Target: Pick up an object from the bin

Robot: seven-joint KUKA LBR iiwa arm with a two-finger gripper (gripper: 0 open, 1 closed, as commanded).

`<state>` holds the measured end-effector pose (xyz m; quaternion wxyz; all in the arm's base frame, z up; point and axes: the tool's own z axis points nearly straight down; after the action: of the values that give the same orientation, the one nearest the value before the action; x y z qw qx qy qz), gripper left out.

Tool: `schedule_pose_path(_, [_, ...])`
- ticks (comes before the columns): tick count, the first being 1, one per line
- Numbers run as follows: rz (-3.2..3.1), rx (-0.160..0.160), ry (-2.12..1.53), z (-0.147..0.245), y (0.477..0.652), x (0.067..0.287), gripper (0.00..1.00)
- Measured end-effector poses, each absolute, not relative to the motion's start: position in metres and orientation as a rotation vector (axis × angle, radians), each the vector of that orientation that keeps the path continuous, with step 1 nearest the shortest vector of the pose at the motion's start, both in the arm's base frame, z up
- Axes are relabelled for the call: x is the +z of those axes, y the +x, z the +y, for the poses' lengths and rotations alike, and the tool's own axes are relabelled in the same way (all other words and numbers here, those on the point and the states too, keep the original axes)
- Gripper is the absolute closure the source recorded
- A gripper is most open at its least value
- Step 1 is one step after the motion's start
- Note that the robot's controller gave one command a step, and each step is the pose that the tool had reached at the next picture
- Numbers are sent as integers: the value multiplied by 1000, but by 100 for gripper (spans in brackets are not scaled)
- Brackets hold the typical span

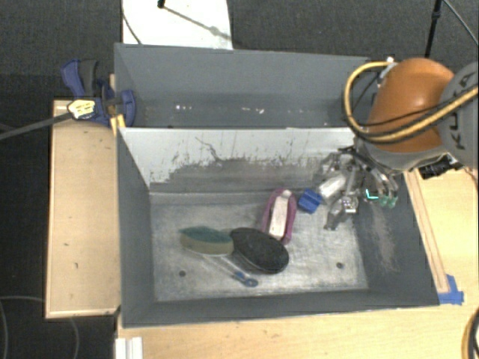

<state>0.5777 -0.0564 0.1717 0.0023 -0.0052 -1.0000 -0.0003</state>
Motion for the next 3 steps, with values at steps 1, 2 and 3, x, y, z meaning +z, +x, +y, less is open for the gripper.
schedule_pose_path(1, [-3135,-7,155,25,582,116,0])
schedule_pose_path(2, [-3141,-1,92,68,537,133,0])
schedule_pose_path(3, [-3155,4,261,105,504,98,0])
